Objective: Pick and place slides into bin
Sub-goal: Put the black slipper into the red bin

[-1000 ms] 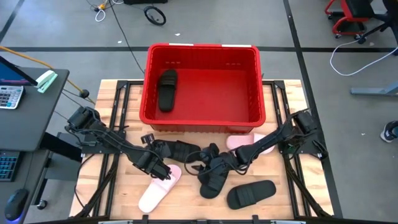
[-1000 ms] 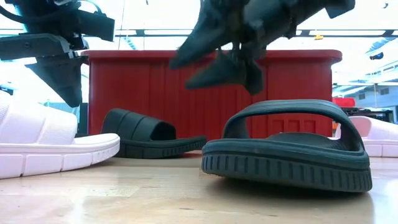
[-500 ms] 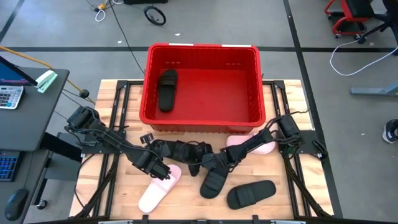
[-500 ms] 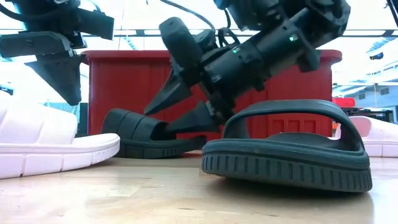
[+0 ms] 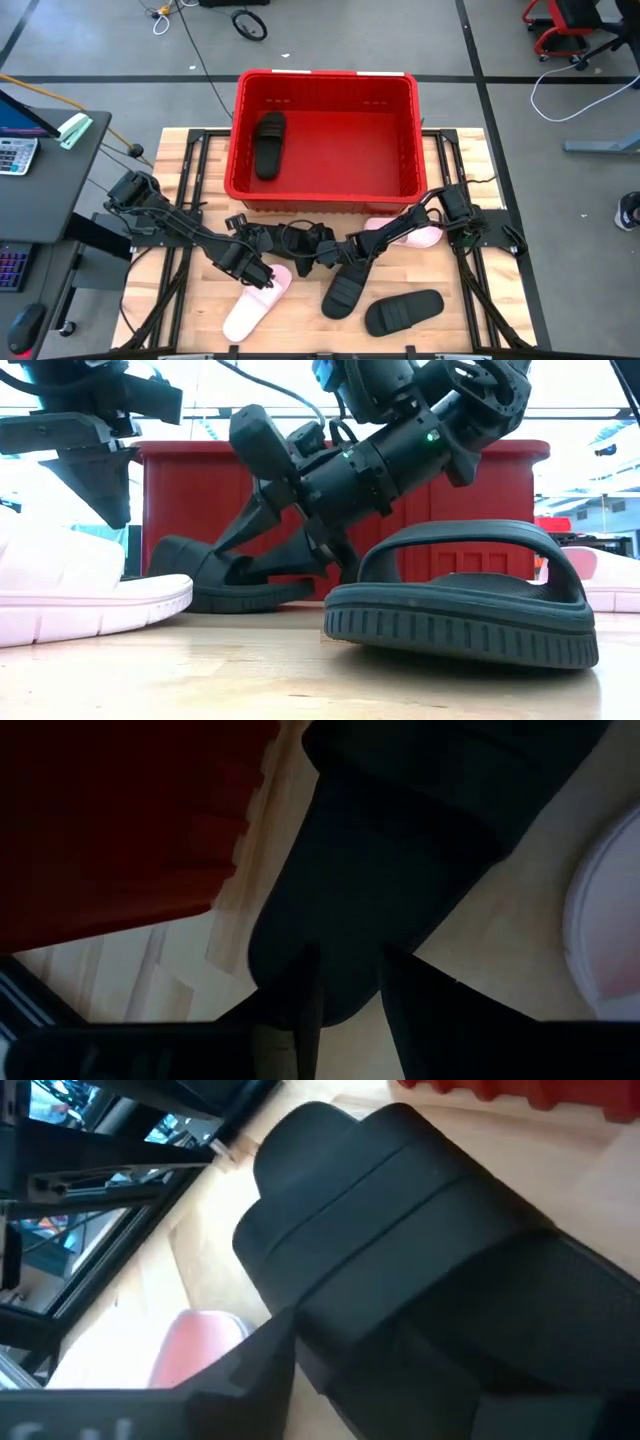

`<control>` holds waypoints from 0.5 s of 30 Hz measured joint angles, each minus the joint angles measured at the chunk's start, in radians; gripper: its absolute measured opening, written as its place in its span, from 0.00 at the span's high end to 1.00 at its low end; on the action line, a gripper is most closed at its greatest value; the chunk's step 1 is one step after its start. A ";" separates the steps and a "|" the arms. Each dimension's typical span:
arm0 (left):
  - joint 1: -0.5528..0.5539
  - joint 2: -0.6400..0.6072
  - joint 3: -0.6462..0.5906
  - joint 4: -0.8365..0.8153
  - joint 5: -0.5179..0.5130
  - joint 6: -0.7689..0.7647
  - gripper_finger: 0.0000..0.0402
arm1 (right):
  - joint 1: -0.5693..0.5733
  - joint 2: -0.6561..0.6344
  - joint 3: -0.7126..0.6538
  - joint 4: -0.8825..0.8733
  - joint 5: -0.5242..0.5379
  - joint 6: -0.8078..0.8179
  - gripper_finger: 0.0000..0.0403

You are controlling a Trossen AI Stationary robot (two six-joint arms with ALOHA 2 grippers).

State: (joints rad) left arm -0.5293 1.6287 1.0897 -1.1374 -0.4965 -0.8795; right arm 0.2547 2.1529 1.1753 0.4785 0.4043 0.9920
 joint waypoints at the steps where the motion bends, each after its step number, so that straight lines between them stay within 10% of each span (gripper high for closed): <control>1: 0.000 0.000 0.000 0.000 0.001 0.000 0.73 | -0.002 0.007 0.006 0.003 0.003 0.000 0.62; 11: -0.001 0.000 0.000 -0.012 0.000 0.002 0.73 | -0.003 0.017 0.039 0.005 -0.031 -0.077 0.96; 15: -0.002 0.000 0.000 -0.019 0.003 0.001 0.74 | 0.027 -0.028 0.036 -0.030 -0.075 -0.104 0.95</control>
State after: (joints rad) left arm -0.5314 1.6287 1.0893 -1.1568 -0.4931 -0.8789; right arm 0.2821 2.1251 1.2115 0.4484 0.3294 0.8883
